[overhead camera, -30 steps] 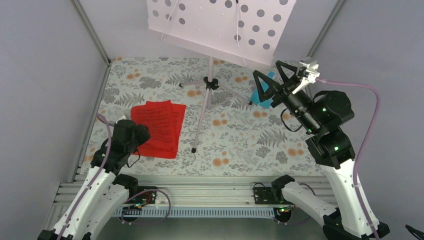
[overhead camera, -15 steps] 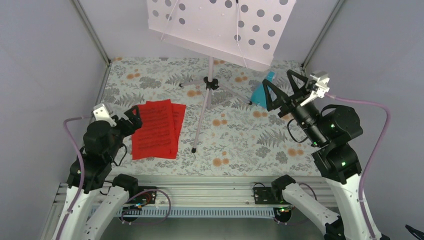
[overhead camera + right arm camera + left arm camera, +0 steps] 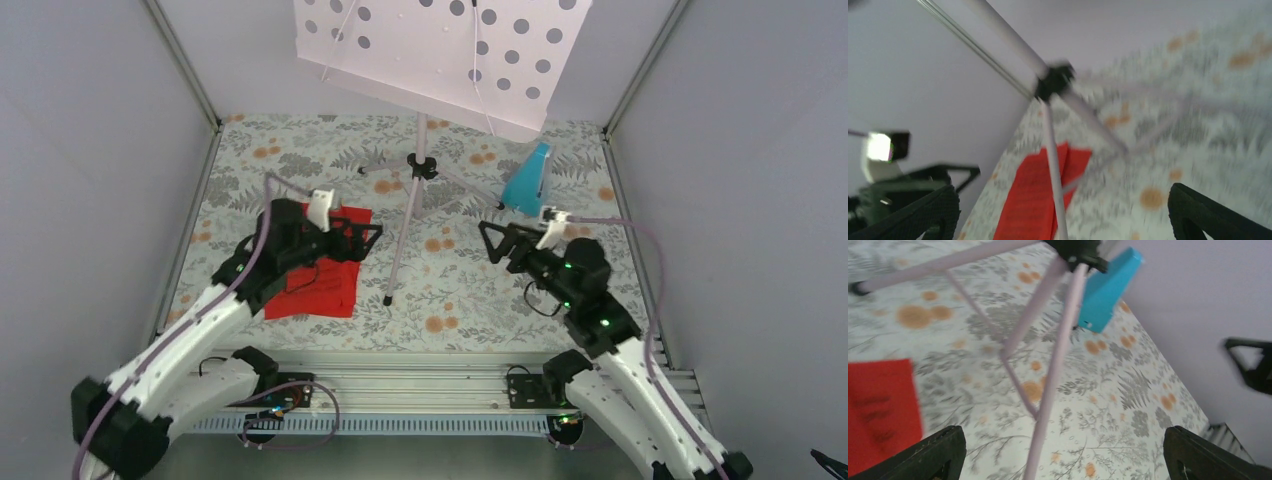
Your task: Pack up the instrument practice props
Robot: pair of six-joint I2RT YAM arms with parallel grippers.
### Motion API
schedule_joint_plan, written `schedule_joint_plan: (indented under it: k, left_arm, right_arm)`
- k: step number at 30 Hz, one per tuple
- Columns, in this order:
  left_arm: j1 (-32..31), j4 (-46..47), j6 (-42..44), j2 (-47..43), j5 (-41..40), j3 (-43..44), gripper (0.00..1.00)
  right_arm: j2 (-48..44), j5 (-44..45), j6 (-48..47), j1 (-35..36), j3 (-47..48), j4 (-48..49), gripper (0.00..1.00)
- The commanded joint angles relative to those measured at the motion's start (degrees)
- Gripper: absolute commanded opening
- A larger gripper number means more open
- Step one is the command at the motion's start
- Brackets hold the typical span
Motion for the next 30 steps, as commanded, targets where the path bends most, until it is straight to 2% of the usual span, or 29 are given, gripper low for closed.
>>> schedule_joint_plan:
  k: [1,7,9,14,16,21,30]
  left_arm:
    - [-2.69,7.38,12.33,11.98,9.40,9.16,0.97]
    - [-3.31,7.74,20.14,25.48,10.86,16.49,0.87]
    - [-3.26,8.97,20.16,29.56,11.13,17.82,0.84]
    - [-3.25,13.24,18.61,35.00,10.10,18.78,0.82]
    - [-3.26,14.37,18.62,36.35,11.12,19.43,0.78]
    - [-3.26,14.12,20.95,40.04,11.16,20.70,0.56]
    - [-3.26,14.24,23.46,41.45,9.05,20.31,0.18]
  right_arm:
    - [6.07,-9.79,16.30,0.20,-8.22,14.33,0.97]
    - [19.95,-15.43,20.04,-0.42,-3.87,23.22,0.97]
    - [24.39,-17.58,21.25,-0.55,-1.63,25.91,0.96]
    - [35.42,-21.14,23.42,-1.18,4.04,30.91,0.92]
    - [39.26,-22.94,24.32,-1.59,6.12,32.95,0.86]
    - [46.22,-25.84,25.35,-2.18,10.54,35.80,0.71]
    - [53.88,-27.01,26.32,-3.60,13.45,39.85,0.48]
